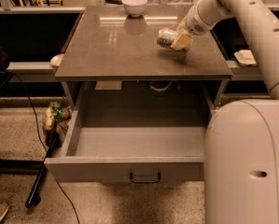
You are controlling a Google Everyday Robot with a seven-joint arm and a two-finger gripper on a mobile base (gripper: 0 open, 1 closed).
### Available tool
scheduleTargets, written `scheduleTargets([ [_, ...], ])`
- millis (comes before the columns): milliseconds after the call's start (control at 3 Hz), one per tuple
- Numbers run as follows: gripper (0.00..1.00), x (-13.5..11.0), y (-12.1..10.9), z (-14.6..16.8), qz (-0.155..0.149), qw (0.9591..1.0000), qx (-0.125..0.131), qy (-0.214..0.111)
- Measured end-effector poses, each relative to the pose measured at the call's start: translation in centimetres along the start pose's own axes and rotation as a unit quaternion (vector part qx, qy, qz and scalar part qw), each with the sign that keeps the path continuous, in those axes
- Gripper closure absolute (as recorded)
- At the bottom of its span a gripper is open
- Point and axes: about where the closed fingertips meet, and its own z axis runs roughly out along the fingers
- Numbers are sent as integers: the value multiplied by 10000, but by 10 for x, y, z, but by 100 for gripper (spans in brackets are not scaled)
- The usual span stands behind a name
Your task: Pick 7up can from top drawer and place on counter
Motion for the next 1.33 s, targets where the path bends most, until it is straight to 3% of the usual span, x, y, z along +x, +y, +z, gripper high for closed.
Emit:
scheduleTargets([
  [333, 85, 8, -6, 13, 251, 9997, -13, 81],
  [1333, 15, 15, -15, 24, 448, 9989, -41, 115],
])
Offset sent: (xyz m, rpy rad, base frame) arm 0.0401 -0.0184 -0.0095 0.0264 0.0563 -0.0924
